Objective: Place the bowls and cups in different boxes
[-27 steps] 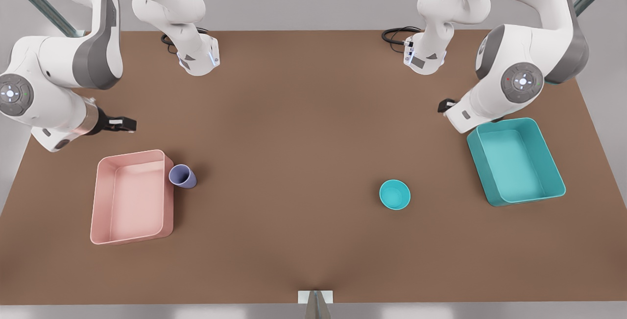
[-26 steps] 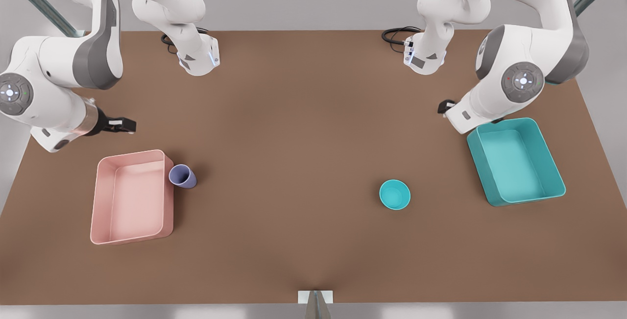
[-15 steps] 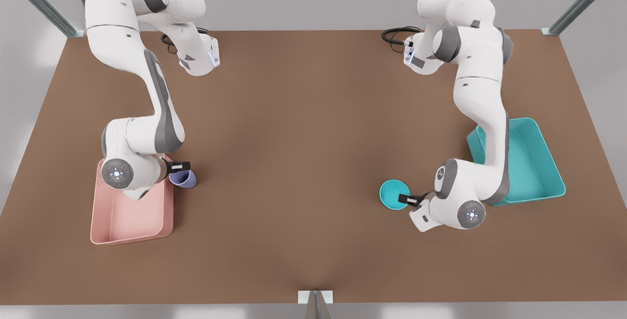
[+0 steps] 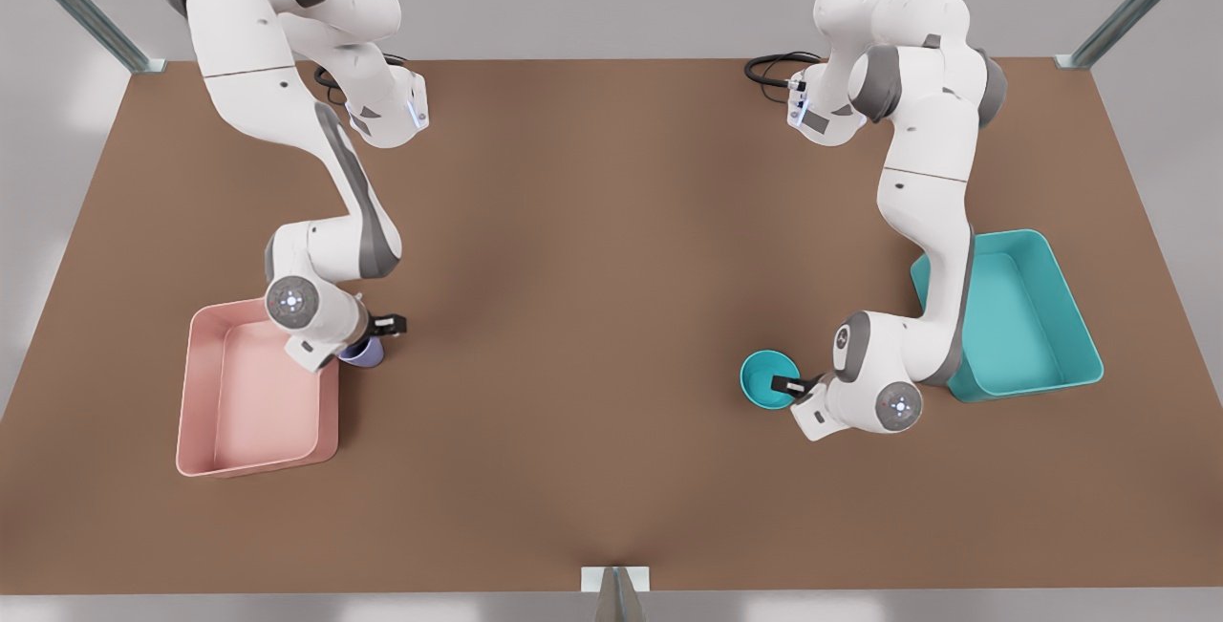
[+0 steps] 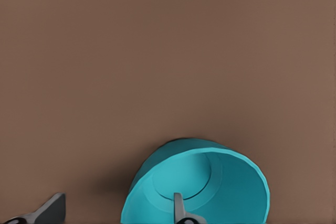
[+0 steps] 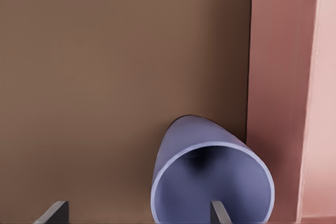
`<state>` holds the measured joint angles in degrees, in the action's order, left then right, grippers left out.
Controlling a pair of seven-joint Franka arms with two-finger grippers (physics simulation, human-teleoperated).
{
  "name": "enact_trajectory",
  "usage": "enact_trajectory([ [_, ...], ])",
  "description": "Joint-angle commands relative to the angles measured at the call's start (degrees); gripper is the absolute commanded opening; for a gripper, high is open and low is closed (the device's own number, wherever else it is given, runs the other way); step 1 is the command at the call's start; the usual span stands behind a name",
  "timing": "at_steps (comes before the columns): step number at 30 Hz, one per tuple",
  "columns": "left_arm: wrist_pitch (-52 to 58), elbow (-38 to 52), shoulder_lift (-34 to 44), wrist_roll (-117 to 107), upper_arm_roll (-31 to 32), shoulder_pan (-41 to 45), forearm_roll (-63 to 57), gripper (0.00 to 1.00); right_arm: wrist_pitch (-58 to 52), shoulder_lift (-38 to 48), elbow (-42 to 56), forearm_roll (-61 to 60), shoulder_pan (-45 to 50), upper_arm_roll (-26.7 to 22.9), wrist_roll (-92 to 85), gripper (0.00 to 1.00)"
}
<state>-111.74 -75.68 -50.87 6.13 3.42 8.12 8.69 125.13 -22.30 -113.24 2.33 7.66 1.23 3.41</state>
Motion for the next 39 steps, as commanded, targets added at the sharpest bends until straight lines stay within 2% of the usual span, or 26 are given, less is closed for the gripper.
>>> enact_trajectory([
  [1, -0.85, -0.08, 0.07, 3.81, 0.00, -0.03, 4.23, 0.67, 3.28, 0.24, -1.02, 0.04, -0.02, 0.00, 1.86, 1.00],
  [2, -0.15, 0.00, 0.07, 3.81, 0.00, -0.03, 4.31, 0.48, 3.46, 0.24, -1.46, 0.04, -0.02, 0.00, 1.86, 1.00],
  [4, 0.20, 0.00, 0.16, 3.72, 0.00, -0.38, 7.22, 0.27, 3.54, 0.16, -2.07, 0.13, -0.02, -0.09, 1.86, 1.00],
  [5, 0.29, 0.09, 0.16, 3.72, 0.00, -0.56, 7.30, 0.22, 3.37, 0.24, -2.25, 0.21, -0.02, 0.00, 1.86, 1.00],
  [10, 2.04, 0.79, 1.21, 3.89, -1.23, -0.74, 5.99, 0.21, 3.54, -0.72, -2.60, 0.30, -0.28, -0.09, 1.77, 1.00],
  [12, 6.61, 0.79, 6.48, 3.81, -3.07, -0.47, 0.10, 0.21, 3.46, -1.51, -2.60, 0.57, -0.28, -0.18, 1.77, 1.00],
  [15, 16.89, 0.35, 17.64, 4.16, -11.50, -4.33, -0.96, 0.21, 3.19, -2.31, -2.60, 0.65, -0.19, -0.18, 1.69, 1.00],
  [16, 18.48, 0.27, 19.22, 4.33, -12.73, -6.18, -1.13, 0.21, 3.19, -2.31, -2.60, 0.74, -0.19, -0.18, 1.69, 0.93],
  [17, 18.92, 0.18, 19.76, 7.74, -15.63, -10.04, -2.28, 0.21, 3.10, -2.39, -2.60, 0.74, -0.28, -0.18, 1.60, 0.67],
  [21, 14.71, -2.98, 19.14, 18.13, -23.64, -13.83, -2.28, 0.21, 2.58, -2.57, -2.25, 0.83, -0.45, -0.18, 1.51, 0.21],
  [23, 10.58, -9.48, 19.32, 22.34, -25.83, -14.18, -2.36, 0.21, 1.35, -1.87, -1.20, 0.74, -0.72, -0.09, 1.33, 0.21],
  [26, -3.05, -19.68, 19.14, 25.95, -27.42, -14.97, -2.19, 0.21, -1.82, -0.11, 2.67, 0.74, -0.72, -0.09, 0.72, 0.21],
  [29, -3.93, -19.77, 16.34, 25.95, -27.42, -15.15, -1.13, 0.21, -4.97, 4.28, 7.50, 0.04, -0.63, 0.00, -3.41, 0.21],
  [32, -3.93, -19.77, 13.87, 26.39, -27.42, -15.76, 1.41, 0.21, -15.53, 5.78, 18.75, 0.74, -4.23, -0.70, -8.94, 0.21],
  [33, -3.93, -19.77, 13.52, 26.39, -27.42, -15.85, 1.68, 0.37, -15.88, 4.99, 20.51, 1.18, -6.25, -1.40, -11.75, 0.21],
  [34, -3.84, -19.68, 13.52, 28.23, -27.42, -15.85, 1.77, 0.77, -15.88, 4.11, 21.31, 4.16, -6.69, -3.33, -13.17, 0.21],
  [35, -3.31, -19.68, 13.61, 28.68, -27.42, -15.94, 1.85, 1.00, -15.88, 2.62, 21.31, 4.17, -8.80, -3.96, -13.17, 0.21],
  [37, -0.24, -18.89, 16.06, 28.59, -27.77, -15.85, 1.50, 1.00, -15.53, -1.42, 21.13, 3.55, -11.09, -3.96, -12.55, 0.21],
  [39, 4.50, -18.10, 24.94, 26.40, -29.26, -15.06, -3.32, 1.00, -13.95, -6.08, 21.13, 0.48, -10.91, -3.87, -10.62, 0.21],
])
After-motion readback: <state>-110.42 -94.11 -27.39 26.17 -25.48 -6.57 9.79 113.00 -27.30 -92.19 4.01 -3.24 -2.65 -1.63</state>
